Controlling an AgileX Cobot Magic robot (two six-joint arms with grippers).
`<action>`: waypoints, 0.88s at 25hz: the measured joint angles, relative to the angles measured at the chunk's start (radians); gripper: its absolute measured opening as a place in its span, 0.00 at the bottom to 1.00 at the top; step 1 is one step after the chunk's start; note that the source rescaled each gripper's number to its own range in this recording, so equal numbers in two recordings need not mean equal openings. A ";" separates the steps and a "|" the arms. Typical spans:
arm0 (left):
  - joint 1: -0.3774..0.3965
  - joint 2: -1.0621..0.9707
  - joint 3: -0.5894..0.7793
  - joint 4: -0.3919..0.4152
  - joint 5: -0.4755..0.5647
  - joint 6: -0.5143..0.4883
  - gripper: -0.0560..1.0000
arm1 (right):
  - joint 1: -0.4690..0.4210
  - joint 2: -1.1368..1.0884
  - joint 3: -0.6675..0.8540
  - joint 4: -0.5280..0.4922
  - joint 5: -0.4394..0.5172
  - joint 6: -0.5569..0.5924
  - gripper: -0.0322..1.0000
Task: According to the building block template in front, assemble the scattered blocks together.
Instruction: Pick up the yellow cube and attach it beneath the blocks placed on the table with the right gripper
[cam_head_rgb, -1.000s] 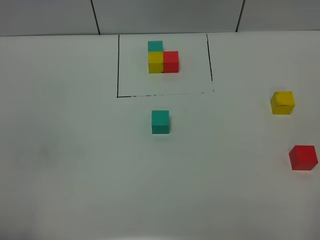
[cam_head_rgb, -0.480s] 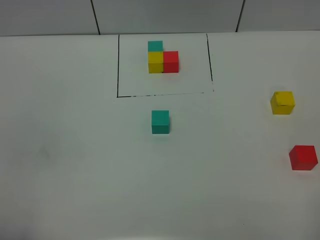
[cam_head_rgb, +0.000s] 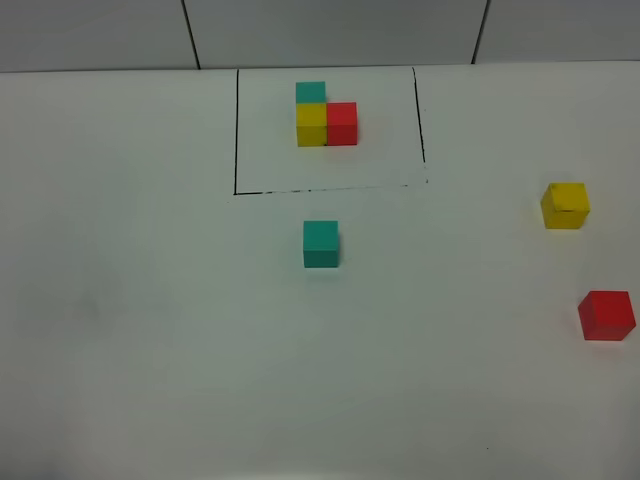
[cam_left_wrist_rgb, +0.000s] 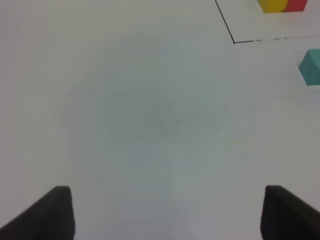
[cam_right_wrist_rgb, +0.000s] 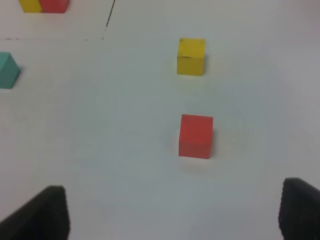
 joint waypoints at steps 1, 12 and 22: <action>0.000 0.000 0.000 0.000 0.000 0.000 0.83 | 0.000 0.000 0.000 -0.001 0.000 0.000 0.79; 0.000 0.000 0.000 0.000 0.000 0.000 0.83 | 0.000 0.248 -0.031 -0.007 -0.001 0.032 0.79; 0.000 0.000 0.000 0.000 0.000 0.000 0.83 | 0.000 0.932 -0.205 -0.014 -0.167 -0.054 0.79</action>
